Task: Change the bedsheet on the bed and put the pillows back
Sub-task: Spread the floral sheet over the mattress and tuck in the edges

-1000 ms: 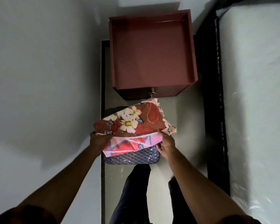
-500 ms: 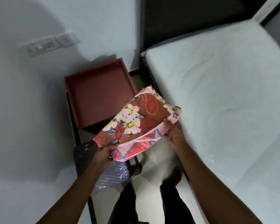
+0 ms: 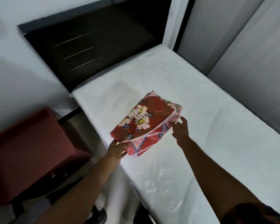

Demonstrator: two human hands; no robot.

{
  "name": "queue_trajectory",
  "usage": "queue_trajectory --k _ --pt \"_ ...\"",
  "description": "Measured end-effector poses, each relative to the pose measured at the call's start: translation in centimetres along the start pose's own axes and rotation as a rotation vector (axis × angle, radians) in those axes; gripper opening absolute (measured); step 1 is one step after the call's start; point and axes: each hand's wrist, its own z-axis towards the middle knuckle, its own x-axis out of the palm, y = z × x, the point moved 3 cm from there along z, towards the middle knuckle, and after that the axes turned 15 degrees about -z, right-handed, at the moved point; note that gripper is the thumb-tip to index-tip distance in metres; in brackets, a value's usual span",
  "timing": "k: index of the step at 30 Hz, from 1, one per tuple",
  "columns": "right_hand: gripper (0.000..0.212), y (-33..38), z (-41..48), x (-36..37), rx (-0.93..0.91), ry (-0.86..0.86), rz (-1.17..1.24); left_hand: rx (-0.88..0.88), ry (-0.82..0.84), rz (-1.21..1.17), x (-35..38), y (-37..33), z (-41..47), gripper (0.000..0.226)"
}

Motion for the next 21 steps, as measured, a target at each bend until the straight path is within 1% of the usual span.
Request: queue_trajectory --k 1,3,4,5,7,9,11,12,13,16,18,19,21 --pt "0.053 -1.1 0.7 -1.1 0.037 -0.024 -0.052 -0.033 -0.045 0.024 0.8 1.1 1.1 0.050" --pt "0.042 -3.4 1.4 -1.9 0.106 0.005 -0.140 -0.088 -0.136 0.042 1.7 2.9 2.5 0.043" --pt "0.037 -4.8 1.7 -2.0 0.121 0.031 -0.215 -0.088 -0.174 0.062 2.1 3.5 2.9 0.041" --pt "0.031 -6.2 1.9 -1.8 0.109 0.051 -0.317 -0.051 -0.212 0.136 2.3 3.7 3.1 0.041" --pt "0.026 -9.3 1.7 -1.0 0.066 0.054 -0.465 0.101 -0.249 0.431 2.4 3.4 3.8 0.045" --pt "0.028 -11.4 1.1 0.3 0.084 0.078 -0.516 0.198 -0.186 0.691 2.8 2.6 4.7 0.044" --pt "0.029 -11.4 0.4 1.6 0.085 0.118 -0.543 0.290 -0.131 0.840 3.8 1.3 5.6 0.040" --pt "0.027 -10.8 0.1 2.1 0.063 0.154 -0.566 0.342 -0.118 0.879 4.3 0.4 6.0 0.041" --pt "0.025 -10.6 0.2 2.6 0.045 0.180 -0.594 0.348 -0.106 0.901 5.0 -0.3 6.7 0.045" --pt "0.025 -10.1 1.9 3.7 -0.008 0.197 -0.674 0.227 -0.054 0.951 7.1 -1.7 10.3 0.073" --pt "0.026 -9.9 2.9 4.0 0.045 0.186 -0.672 0.164 -0.001 1.098 7.8 -1.9 13.0 0.094" --pt "0.028 -10.1 3.8 4.1 0.085 0.181 -0.660 0.142 0.025 1.190 7.9 -1.7 14.9 0.100" --pt "0.027 -9.9 5.3 4.6 0.133 0.151 -0.612 0.118 0.036 1.313 8.5 -1.4 17.5 0.096"
